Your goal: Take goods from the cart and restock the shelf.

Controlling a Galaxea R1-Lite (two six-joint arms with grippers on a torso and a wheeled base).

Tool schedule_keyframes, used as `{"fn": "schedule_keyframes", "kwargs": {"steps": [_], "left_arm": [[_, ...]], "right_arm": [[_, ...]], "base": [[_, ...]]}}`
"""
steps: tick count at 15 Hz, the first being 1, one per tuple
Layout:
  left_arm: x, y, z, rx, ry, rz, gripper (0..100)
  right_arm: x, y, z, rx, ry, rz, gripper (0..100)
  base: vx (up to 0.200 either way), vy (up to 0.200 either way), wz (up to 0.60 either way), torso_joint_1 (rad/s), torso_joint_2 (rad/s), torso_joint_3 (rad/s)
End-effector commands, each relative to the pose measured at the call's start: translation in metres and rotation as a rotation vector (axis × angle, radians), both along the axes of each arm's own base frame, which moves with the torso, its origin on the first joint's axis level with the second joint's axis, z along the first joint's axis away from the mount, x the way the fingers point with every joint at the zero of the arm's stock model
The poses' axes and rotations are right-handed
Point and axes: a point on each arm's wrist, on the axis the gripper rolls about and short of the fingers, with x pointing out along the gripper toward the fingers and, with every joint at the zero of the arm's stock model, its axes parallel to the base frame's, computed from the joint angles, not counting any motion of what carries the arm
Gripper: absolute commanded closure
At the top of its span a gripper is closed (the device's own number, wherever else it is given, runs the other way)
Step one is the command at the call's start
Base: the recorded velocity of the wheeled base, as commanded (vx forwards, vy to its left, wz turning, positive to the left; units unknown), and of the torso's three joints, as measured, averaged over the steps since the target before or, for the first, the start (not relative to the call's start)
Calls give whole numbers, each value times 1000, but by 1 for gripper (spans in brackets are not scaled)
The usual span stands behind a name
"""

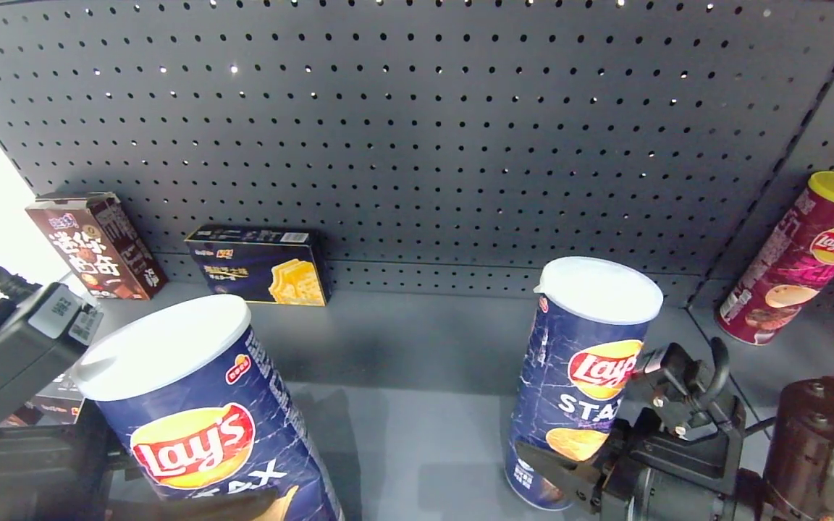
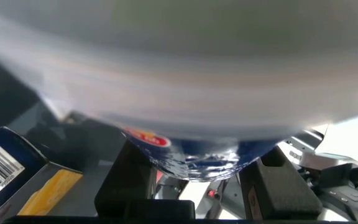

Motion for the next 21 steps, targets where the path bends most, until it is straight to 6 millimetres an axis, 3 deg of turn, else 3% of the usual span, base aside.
{"fn": "schedule_keyframes", "kwargs": {"steps": [1,3,4,10,17,21], "left_arm": [[-1,1,-2,2,4,1,100],[-3,2,-7,8,15,1,100],[-4,2,-8,8,15,1,100],[-6,3,-7,3,9,3,100],[-7,4,-6,3,8,3,100],[-7,4,-7,3,8,1,100]], "right_arm": [[4,2,-5,-18,15,-6,100],[5,3,-5,-16,11,-6,100],[5,3,-5,-16,8,-5,0],[-1,-3,-7,-23,7,-11,0],[-19,-41,-7,-53,-51,-61,0],[-11,-43,-1,-37,-66,-96,0]], "base": [[0,0,0,0,0,0],[0,0,0,0,0,0],[0,0,0,0,0,0],[0,0,0,0,0,0],[0,0,0,0,0,0],[0,0,0,0,0,0]]}}
